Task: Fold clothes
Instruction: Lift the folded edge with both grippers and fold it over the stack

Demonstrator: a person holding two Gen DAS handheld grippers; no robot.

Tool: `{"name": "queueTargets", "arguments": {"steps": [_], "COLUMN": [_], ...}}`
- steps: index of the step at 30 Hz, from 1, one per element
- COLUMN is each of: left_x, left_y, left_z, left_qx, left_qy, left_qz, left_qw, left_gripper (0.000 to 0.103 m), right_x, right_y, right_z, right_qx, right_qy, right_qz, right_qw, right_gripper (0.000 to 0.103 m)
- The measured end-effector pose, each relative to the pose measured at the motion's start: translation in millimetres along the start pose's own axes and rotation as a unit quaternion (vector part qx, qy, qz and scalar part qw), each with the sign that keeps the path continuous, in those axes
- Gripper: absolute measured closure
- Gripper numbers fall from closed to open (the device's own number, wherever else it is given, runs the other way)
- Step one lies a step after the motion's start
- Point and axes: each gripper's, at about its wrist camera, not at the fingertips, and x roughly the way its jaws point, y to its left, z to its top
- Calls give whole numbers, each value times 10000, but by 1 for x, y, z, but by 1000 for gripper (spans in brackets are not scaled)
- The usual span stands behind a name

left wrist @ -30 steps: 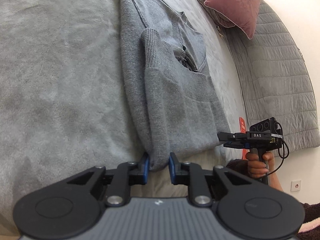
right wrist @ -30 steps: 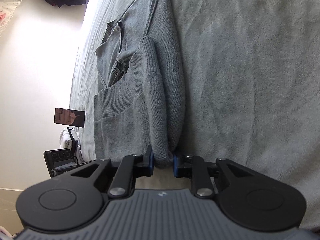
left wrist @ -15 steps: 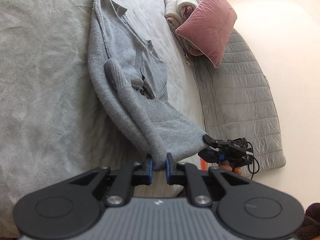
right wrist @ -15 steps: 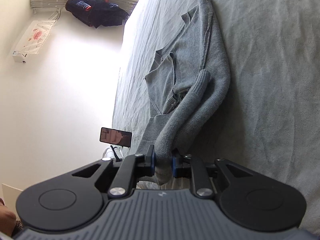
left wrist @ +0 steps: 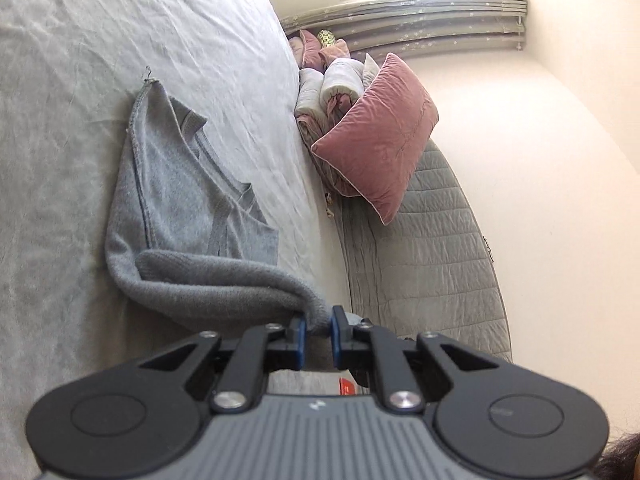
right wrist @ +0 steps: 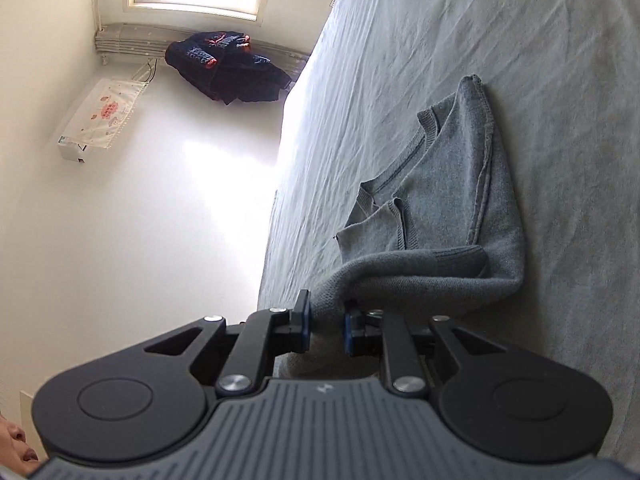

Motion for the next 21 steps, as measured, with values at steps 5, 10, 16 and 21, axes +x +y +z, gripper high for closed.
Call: {"name": "queueTargets", "arguments": {"steps": [5, 10, 16, 21], "left_x": [23, 48, 68, 70], "left_y": [6, 17, 43, 55], "left_z": [32, 62, 89, 105], "left_qx": [-71, -30, -224, -196], "left_qy": [-247, -351, -451, -589], "left_qz": [158, 551, 944, 1235], "left_qw": [9995, 9979, 9943, 9904], "left_gripper": [91, 91, 75, 65], "right_x": [16, 36, 58, 54], "right_y": [-11, -27, -50, -58], "right_z": [25, 46, 62, 67], "right_qx": [236, 375, 624, 735], "right_qy": [-266, -353, -349, -453], "right_qz": [-68, -186, -297, -184], "right_qw": [9993, 9985, 9970, 9961], "right_gripper": [83, 83, 80, 71]}}
